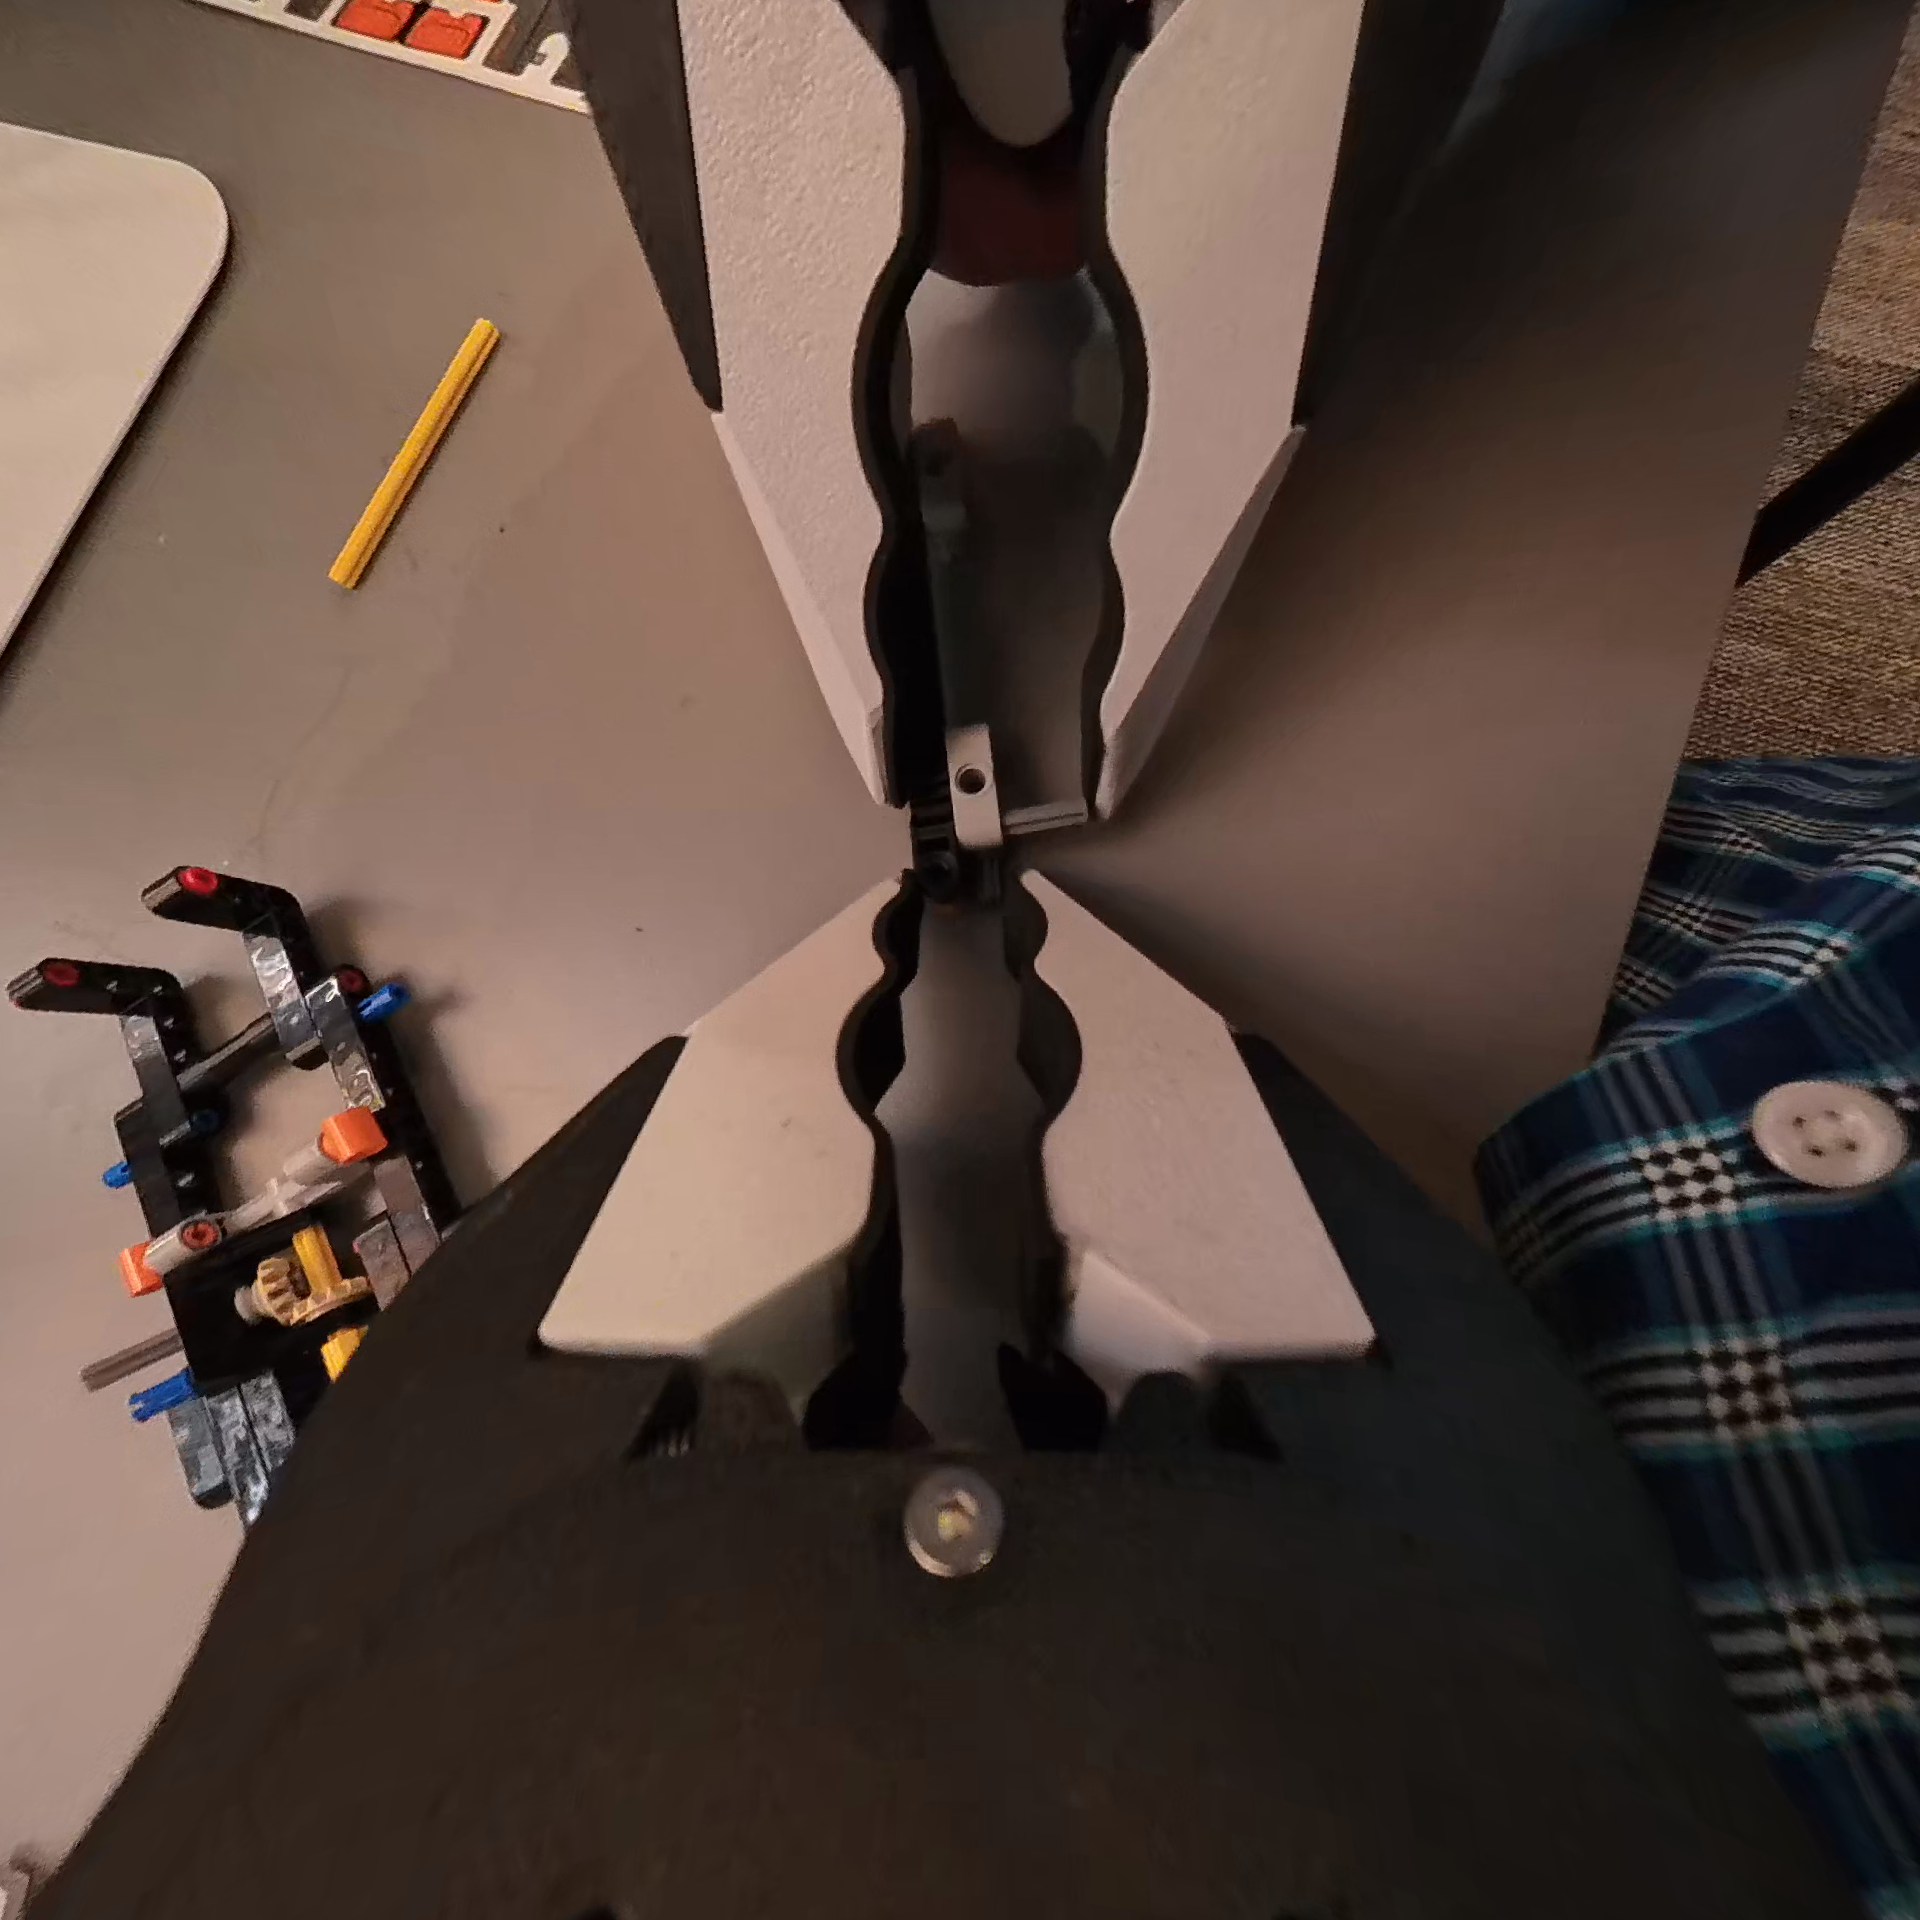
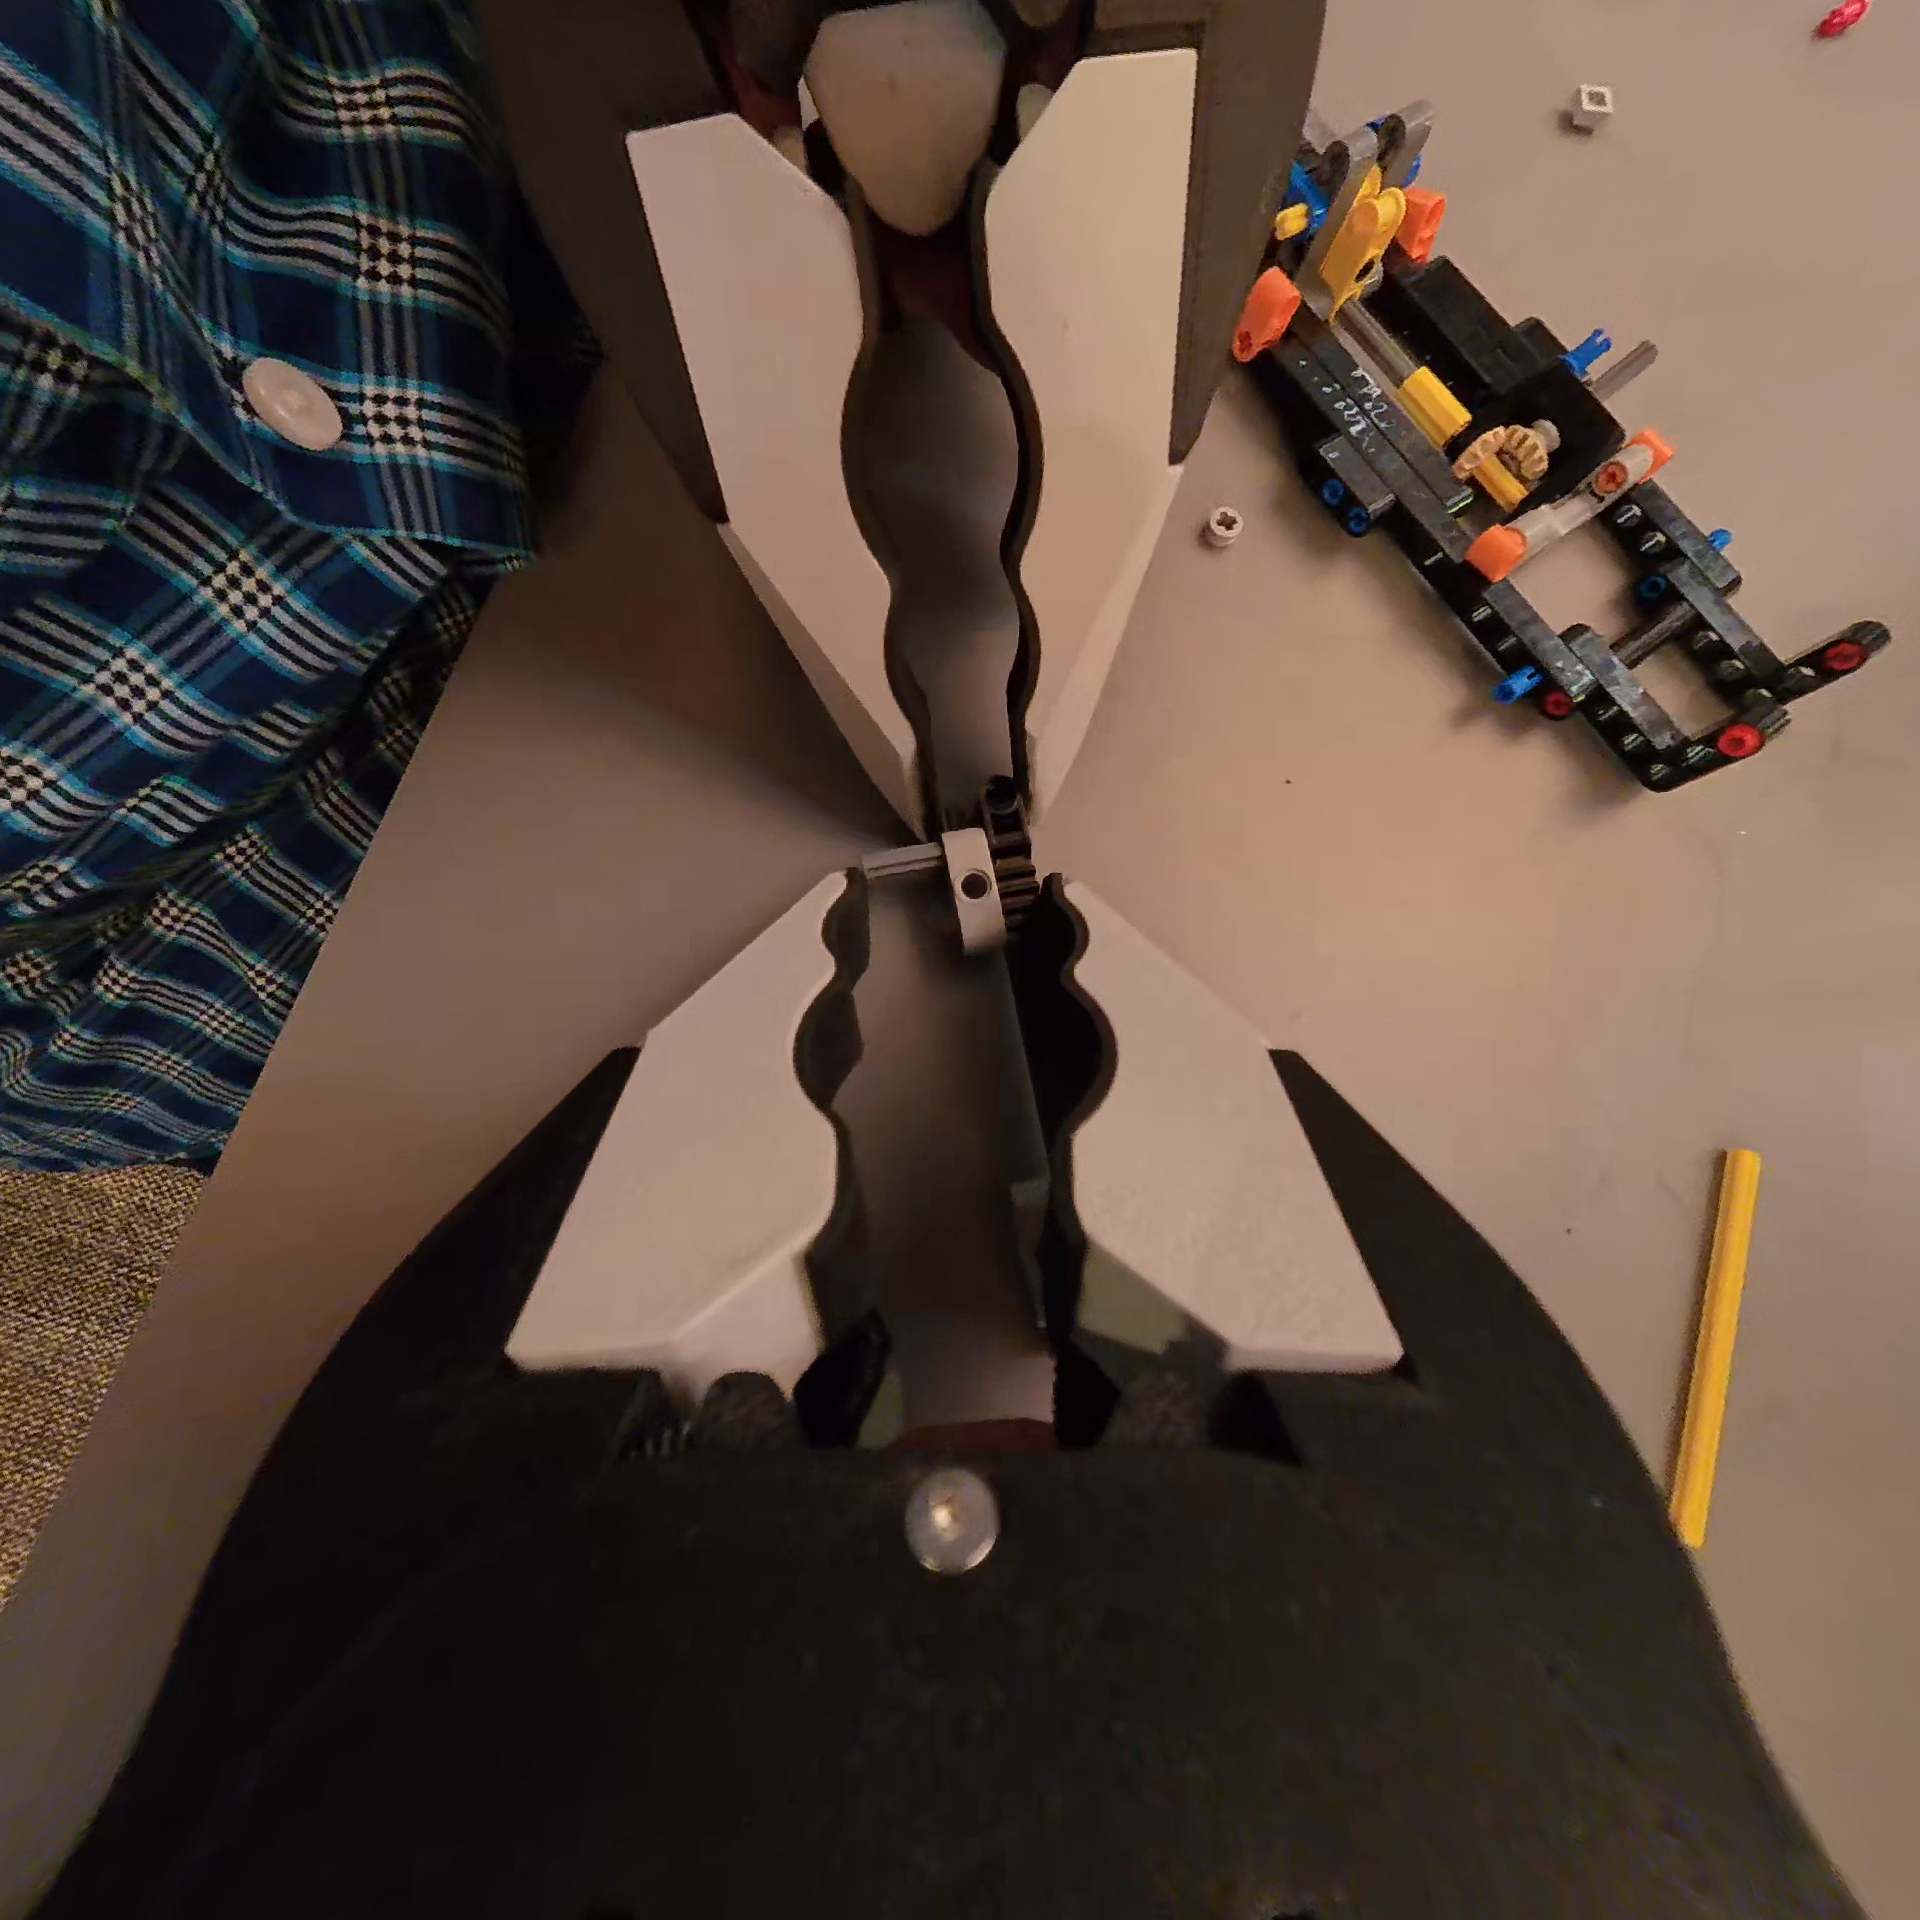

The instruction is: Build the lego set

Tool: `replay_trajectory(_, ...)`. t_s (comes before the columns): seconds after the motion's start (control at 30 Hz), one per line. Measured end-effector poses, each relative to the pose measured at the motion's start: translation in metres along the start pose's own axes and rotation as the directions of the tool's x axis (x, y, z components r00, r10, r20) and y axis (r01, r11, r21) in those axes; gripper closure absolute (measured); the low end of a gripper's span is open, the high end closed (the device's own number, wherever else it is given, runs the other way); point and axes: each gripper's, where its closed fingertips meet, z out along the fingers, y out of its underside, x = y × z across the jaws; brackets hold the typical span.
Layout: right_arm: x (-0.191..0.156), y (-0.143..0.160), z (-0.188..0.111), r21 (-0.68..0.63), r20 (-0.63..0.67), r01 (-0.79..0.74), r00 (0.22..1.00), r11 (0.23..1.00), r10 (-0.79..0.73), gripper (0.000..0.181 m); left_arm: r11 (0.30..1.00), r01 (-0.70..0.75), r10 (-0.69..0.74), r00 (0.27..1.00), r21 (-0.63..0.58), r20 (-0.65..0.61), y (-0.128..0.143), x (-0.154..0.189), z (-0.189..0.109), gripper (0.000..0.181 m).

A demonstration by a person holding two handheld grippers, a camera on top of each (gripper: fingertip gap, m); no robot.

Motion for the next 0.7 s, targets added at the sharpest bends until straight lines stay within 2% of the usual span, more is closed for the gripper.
replay_trajectory(0.1, 0.001, 0.000, 0.000, -0.004, -0.006, -0.007, 1.000, 1.000, 0.007, 0.151, 1.000, 0.007, -0.007, 1.000, -0.001, 0.013, -0.001, 0.000, 0.000, 0.168)
replay_trajectory(0.13, 0.004, 0.001, 0.000, -0.006, -0.028, -0.003, 1.000, 1.000, 0.002, 0.166, 1.000, 0.011, -0.011, 1.000, 0.008, -0.007, -0.002, 0.004, 0.001, 0.167)
replay_trajectory(0.53, 0.005, 0.000, 0.000, -0.010, -0.056, -0.003, 0.998, 1.000, 0.002, 0.166, 1.000, -0.008, 0.008, 1.000, 0.004, 0.025, -0.001, 0.001, 0.001, 0.168)
replay_trajectory(0.57, 0.006, 0.000, -0.001, -0.005, -0.057, -0.016, 0.998, 1.000, 0.016, 0.163, 1.000, -0.006, 0.006, 1.000, 0.007, 0.031, -0.002, 0.001, 0.001, 0.168)
replay_trajectory(0.6, 0.008, -0.004, -0.004, 0.013, -0.069, -0.036, 0.997, 0.999, 0.037, 0.143, 1.000, -0.007, 0.007, 0.999, 0.007, 0.038, -0.002, 0.001, 0.000, 0.168)
replay_trajectory(0.63, 0.009, -0.008, -0.009, 0.033, -0.084, -0.041, 0.996, 0.999, 0.044, 0.137, 1.000, -0.006, 0.006, 0.999, 0.006, 0.043, -0.002, 0.000, 0.000, 0.168)
replay_trajectory(0.7, 0.010, -0.013, -0.020, 0.046, -0.120, -0.025, 0.992, 0.999, 0.031, 0.138, 1.000, 0.007, -0.007, 0.999, 0.015, 0.038, -0.002, -0.001, -0.003, 0.163)
